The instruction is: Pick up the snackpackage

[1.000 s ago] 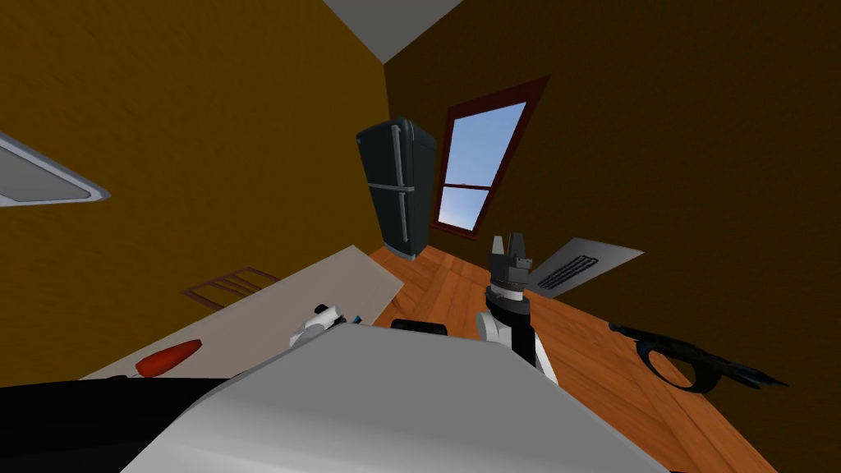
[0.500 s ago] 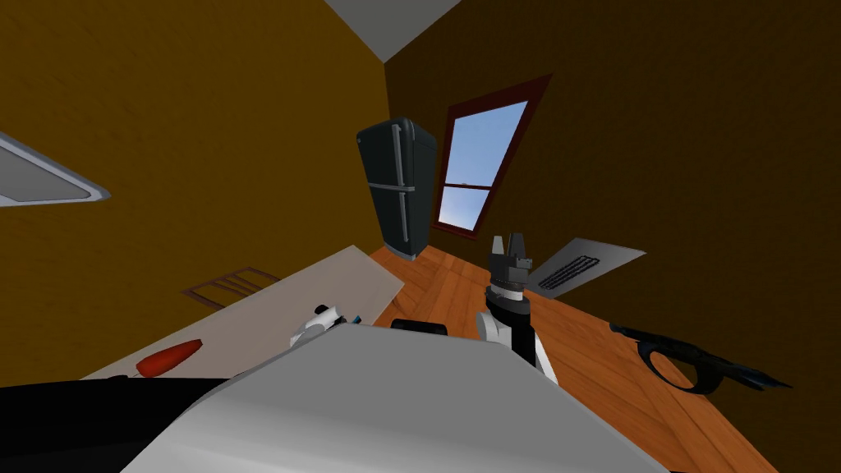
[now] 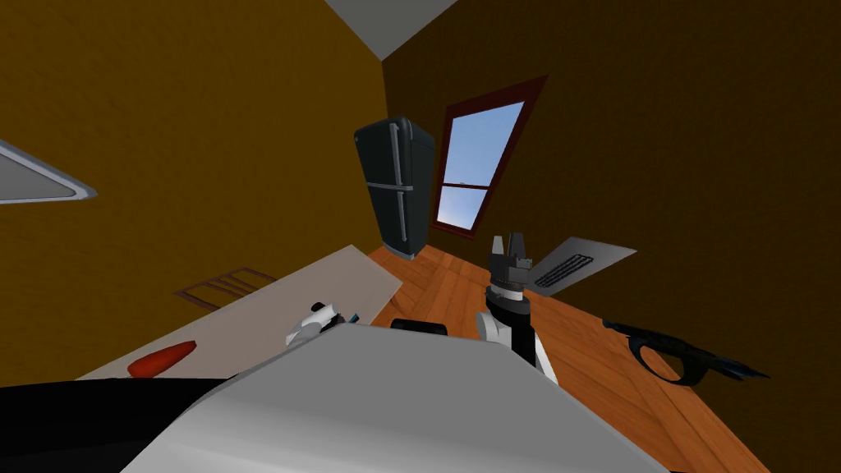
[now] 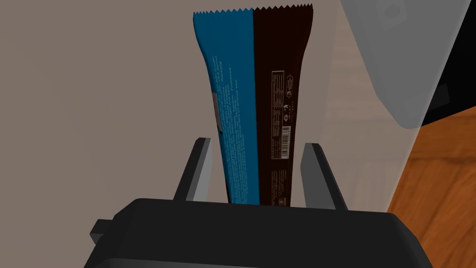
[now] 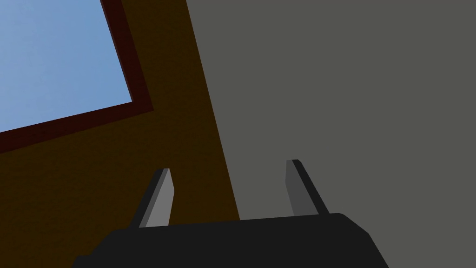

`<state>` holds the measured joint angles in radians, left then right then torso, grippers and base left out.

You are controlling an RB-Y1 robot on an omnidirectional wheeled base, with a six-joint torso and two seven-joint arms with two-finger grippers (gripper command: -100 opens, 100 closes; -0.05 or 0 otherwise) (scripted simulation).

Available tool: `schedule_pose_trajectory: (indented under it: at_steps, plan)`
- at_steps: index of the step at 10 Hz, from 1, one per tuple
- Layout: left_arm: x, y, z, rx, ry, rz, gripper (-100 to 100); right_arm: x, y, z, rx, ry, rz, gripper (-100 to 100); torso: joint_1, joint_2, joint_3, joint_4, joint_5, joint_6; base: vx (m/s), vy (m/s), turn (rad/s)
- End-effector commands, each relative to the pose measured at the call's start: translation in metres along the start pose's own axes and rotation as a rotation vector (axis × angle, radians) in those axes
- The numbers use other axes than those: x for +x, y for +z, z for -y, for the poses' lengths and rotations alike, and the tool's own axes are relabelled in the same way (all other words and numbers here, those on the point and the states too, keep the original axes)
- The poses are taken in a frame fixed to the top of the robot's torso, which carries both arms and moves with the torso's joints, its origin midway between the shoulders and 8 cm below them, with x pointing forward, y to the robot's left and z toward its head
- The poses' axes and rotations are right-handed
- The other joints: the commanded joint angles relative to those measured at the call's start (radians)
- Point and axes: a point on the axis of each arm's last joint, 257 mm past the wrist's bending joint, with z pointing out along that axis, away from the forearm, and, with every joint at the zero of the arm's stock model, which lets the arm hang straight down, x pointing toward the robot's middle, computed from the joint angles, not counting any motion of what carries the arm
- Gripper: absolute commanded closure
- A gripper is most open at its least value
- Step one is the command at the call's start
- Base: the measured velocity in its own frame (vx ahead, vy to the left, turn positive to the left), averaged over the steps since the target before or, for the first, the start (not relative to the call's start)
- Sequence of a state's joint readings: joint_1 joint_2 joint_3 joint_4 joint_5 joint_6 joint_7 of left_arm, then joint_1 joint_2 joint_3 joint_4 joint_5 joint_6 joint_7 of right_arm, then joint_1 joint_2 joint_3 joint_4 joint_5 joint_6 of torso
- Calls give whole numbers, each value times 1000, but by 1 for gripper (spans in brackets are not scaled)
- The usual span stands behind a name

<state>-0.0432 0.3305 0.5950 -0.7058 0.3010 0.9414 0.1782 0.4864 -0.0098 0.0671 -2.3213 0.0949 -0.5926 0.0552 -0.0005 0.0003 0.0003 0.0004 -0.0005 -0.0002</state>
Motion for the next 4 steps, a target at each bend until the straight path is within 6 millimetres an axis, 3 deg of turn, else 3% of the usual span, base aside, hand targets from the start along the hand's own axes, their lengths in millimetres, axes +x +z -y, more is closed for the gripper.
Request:
schedule_pose_trajectory:
  at_steps: [1, 3, 4]
  plan:
    - [-1, -6, 6, -2, -4, 1, 100, 0, 0, 0, 0, 0, 0, 0, 0, 0, 0, 0, 0, 0, -31, -50, -21]
    - [-1, -6, 8, 0, -4, 0, 100, 0, 0, 0, 0, 0, 0, 0, 1, 0, 0, 0, 0, 0, -18, -26, -9]
    - [-2, -7, 8, -2, -4, 1, 0, 0, 0, 0, 0, 0, 0, 0, 2, -1, 0, 0, 1, 0, 0, 0, 0]
